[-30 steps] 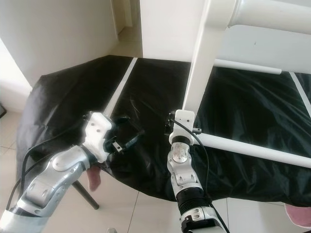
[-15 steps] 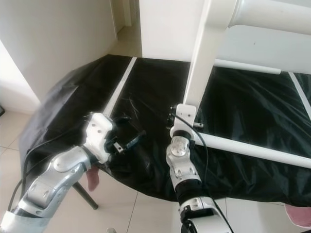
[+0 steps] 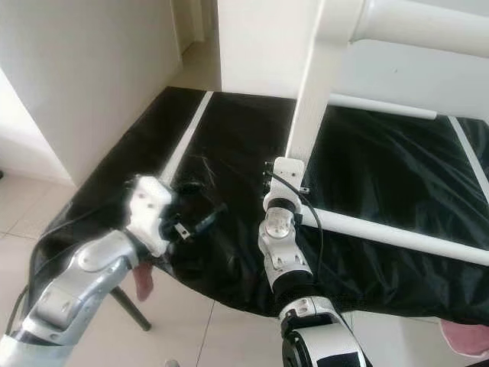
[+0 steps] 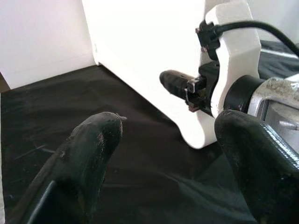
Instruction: Building children table
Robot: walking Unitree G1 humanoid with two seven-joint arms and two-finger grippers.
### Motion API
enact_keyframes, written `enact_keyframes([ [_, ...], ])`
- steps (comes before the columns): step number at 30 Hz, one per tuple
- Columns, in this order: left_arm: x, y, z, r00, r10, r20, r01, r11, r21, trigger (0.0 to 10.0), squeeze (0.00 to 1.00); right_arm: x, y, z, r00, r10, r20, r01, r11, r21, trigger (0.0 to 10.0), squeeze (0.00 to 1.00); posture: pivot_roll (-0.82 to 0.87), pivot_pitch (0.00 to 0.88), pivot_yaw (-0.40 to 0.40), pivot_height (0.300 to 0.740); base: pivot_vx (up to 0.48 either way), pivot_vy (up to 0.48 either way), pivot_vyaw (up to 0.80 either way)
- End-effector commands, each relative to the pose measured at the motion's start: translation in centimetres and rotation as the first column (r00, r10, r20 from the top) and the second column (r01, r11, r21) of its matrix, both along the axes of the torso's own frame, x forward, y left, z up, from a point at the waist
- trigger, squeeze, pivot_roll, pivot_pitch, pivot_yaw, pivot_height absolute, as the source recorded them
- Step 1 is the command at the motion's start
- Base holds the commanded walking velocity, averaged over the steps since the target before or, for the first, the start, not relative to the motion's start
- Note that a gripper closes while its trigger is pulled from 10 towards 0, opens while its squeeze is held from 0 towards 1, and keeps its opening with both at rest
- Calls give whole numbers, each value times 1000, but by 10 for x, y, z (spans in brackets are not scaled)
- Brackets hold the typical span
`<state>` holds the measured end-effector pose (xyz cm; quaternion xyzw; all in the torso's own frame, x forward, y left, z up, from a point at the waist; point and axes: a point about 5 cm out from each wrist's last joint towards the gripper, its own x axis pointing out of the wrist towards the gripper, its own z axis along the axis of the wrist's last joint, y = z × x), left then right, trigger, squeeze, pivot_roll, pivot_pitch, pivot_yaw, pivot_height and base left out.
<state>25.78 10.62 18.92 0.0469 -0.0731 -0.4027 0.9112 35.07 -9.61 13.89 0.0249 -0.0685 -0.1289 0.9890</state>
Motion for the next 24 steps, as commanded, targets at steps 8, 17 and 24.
enact_keyframes([
  [8,-18,5,19,963,-269,10,270,962,-38,10000,0,-14,30,-3,975,215,64,-211,976,-62,0,0,111,0,-28,740,0,0,0],
  [17,-26,-2,23,936,-351,-2,350,934,-64,10000,0,-42,41,-23,926,370,81,-359,925,-122,0,0,94,0,-16,740,0,0,0],
  [24,-24,1,24,933,-360,-7,359,931,-59,10000,0,-47,44,-24,914,395,94,-382,915,-131,0,0,87,0,-12,740,0,0,0],
])
